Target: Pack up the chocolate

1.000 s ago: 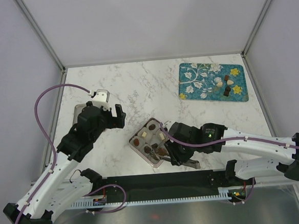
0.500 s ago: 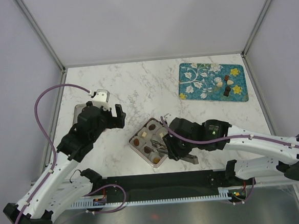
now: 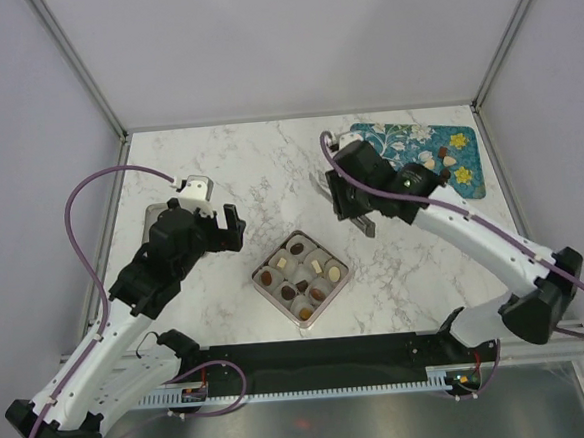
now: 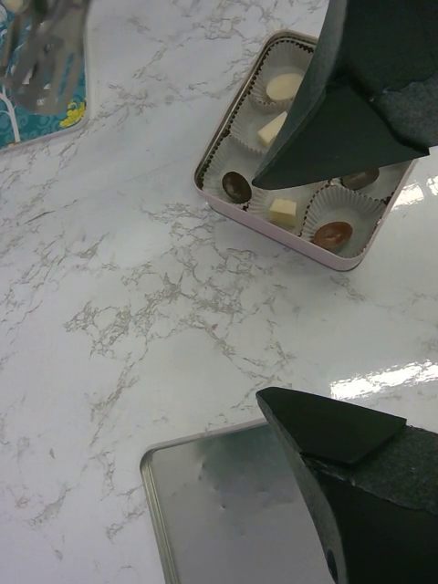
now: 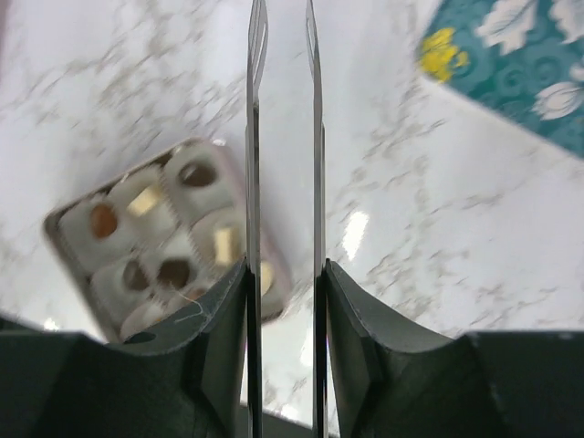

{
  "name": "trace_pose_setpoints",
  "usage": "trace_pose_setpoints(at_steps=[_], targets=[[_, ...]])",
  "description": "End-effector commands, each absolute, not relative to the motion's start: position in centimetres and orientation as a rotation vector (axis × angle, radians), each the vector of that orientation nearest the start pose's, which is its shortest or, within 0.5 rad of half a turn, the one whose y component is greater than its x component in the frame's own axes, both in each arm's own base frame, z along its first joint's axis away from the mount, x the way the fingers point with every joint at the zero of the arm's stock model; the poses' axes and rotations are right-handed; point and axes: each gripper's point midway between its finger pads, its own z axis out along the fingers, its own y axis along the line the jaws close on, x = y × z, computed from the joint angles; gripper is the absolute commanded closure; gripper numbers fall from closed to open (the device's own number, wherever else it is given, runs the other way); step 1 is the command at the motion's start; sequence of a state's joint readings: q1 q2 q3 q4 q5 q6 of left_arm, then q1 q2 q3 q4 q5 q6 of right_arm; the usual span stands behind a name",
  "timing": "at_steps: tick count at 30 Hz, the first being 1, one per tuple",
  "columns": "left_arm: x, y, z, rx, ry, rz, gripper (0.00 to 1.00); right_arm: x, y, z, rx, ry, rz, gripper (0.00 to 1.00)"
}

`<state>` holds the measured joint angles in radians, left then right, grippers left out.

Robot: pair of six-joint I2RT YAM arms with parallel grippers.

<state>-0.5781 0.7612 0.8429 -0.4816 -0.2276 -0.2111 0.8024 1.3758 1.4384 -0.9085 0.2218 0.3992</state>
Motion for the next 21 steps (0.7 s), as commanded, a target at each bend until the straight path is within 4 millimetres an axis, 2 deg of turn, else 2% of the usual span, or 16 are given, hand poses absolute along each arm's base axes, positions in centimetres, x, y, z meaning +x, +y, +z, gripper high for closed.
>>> trace_pose_setpoints(at_steps=[1,2,3,4,5,6,7,8,9,10,12,14,15,16,20,21], targets=[[25.1,-13.0,25.8,0.190,1.914,-0.337,0.03,34.1,22.8,25.9,-0.326,2.238,0.230,0.56],[25.2,-13.1,25.9,0.191,1.914,-0.338,0.03,36.2,21.9,25.7,-0.283,2.236,0.207,0.56],[25.2,-13.0,25.9,0.188,1.914,-0.338,0.03,38.2,22.1,23.4,-0.293,2.273,0.167,0.56],[25.1,-13.1,25.9,0.190,1.912,-0.342,0.03,40.2,22.3,24.3,-0.260,2.237,0.171,0.56],[25.1,-13.0,26.0,0.190,1.909,-0.342,0.03,41.7,21.8,23.7,-0.231,2.243,0.147,0.56],[25.0,-13.0,26.0,0.186,1.908,-0.344,0.03,43.3,22.0,21.5,-0.232,2.277,0.117,0.56],[25.0,-12.9,26.2,0.186,1.902,-0.345,0.03,44.9,22.5,22.0,-0.222,2.242,0.125,0.56],[24.9,-12.8,26.1,0.184,1.901,-0.342,0.03,46.0,22.4,21.5,-0.213,2.236,0.110,0.56],[24.9,-12.9,26.1,0.182,1.901,-0.343,0.03,47.0,22.7,19.8,-0.211,2.253,0.088,0.56],[24.9,-12.8,26.0,0.183,1.903,-0.343,0.03,48.2,23.2,20.4,-0.198,2.217,0.099,0.55],[25.0,-13.0,25.9,0.187,1.908,-0.345,0.03,50.2,23.9,19.8,-0.163,2.189,0.091,0.55],[25.0,-13.1,25.9,0.192,1.911,-0.349,0.03,51.3,24.1,19.5,-0.129,2.176,0.083,0.55],[25.0,-13.1,25.8,0.193,1.914,-0.348,0.03,51.8,24.5,18.3,-0.124,2.186,0.077,0.55],[25.0,-13.2,25.9,0.194,1.914,-0.350,0.03,52.5,25.0,18.6,-0.115,2.160,0.098,0.54],[25.0,-13.1,25.8,0.192,1.915,-0.346,0.03,54.1,25.6,16.9,-0.046,2.141,0.116,0.53],[25.0,-13.1,25.7,0.191,1.917,-0.344,0.03,54.5,25.5,15.7,-0.028,2.151,0.100,0.53]])
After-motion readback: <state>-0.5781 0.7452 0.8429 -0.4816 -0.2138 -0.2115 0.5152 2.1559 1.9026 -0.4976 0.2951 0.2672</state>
